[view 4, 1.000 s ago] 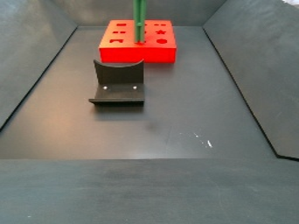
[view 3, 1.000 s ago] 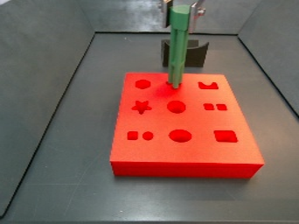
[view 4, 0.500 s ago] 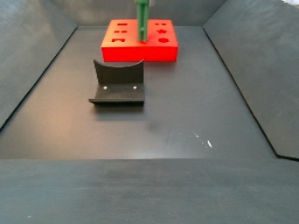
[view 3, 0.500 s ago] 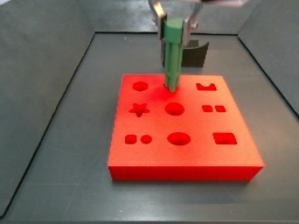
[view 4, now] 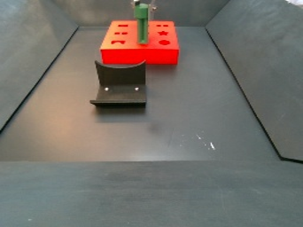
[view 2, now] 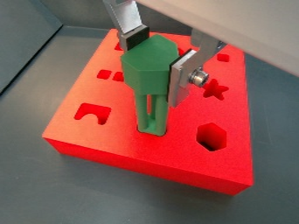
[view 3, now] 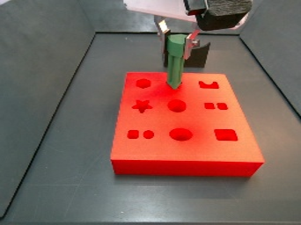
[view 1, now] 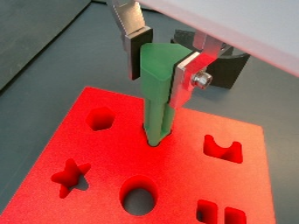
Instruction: Insert the 3 prong object.
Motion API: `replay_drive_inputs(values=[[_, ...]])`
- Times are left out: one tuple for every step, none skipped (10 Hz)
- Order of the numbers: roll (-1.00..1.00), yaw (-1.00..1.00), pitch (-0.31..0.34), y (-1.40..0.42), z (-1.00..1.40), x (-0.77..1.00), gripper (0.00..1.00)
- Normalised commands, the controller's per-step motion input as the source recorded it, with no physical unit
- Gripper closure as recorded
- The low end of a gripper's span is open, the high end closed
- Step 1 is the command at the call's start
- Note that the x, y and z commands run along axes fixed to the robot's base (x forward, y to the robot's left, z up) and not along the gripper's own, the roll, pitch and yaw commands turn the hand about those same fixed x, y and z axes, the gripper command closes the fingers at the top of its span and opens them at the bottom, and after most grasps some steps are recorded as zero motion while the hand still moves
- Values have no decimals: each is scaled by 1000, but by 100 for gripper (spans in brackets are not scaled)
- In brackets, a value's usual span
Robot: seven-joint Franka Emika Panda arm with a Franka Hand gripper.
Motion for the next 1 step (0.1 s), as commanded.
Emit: replay_drive_inputs(values=[[0,0,0,0,0,0,100]])
